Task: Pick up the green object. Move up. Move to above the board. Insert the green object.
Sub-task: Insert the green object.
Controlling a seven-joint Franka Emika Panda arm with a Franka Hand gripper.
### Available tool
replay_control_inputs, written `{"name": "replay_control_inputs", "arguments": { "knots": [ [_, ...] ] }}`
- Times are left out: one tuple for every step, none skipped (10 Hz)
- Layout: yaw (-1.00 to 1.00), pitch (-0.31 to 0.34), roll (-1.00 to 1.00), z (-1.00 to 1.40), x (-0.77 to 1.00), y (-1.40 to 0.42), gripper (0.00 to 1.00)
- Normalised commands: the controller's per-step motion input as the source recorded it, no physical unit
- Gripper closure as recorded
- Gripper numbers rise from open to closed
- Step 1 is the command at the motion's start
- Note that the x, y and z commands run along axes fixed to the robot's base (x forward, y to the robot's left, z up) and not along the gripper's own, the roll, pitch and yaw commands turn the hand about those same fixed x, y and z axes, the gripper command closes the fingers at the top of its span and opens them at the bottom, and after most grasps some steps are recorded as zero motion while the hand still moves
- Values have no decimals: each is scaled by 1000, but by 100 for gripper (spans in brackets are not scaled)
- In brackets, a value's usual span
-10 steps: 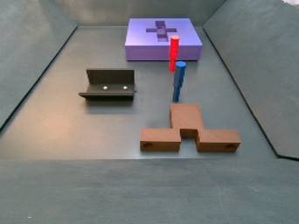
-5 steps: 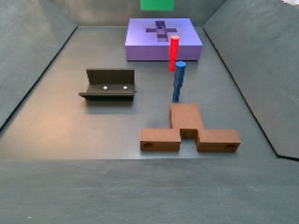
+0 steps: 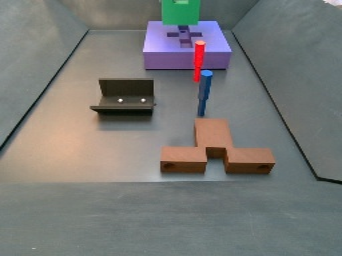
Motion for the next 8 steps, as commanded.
{"name": "replay_control_inputs", "arguments": {
  "knots": [
    [0, 0, 231, -280, 0, -63, 100],
    [0, -9, 220, -257, 0, -66, 100],
    [14, -16, 239, -200, 0, -83, 100],
    [0, 0, 87, -180, 0, 0, 100],
    [0, 0, 0, -137, 0, 0, 100],
    [37, -26, -16, -109, -31, -31, 100],
    [37, -83, 0, -114, -57, -69, 100],
    [0, -66, 49, -146, -11, -163, 100]
  ]
}}
